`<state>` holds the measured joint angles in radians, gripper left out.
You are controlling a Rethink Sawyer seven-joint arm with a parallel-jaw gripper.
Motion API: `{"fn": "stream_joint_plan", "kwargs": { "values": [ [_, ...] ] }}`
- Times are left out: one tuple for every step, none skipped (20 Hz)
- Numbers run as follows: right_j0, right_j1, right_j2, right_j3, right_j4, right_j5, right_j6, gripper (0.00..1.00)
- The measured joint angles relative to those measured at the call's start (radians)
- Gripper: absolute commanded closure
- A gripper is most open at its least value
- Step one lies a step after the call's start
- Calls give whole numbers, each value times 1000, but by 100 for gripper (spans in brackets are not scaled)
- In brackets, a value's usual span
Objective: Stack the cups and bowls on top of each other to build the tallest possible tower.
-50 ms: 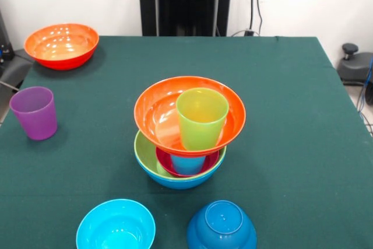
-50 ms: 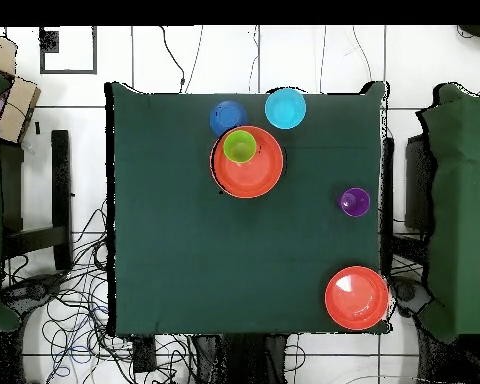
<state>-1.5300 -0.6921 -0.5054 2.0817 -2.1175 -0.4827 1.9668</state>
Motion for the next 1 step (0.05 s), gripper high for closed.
{"fn": "stream_joint_plan", "kwargs": {
  "values": [
    [0, -6, 10, 10, 0, 6, -2, 0]
  ]
}}
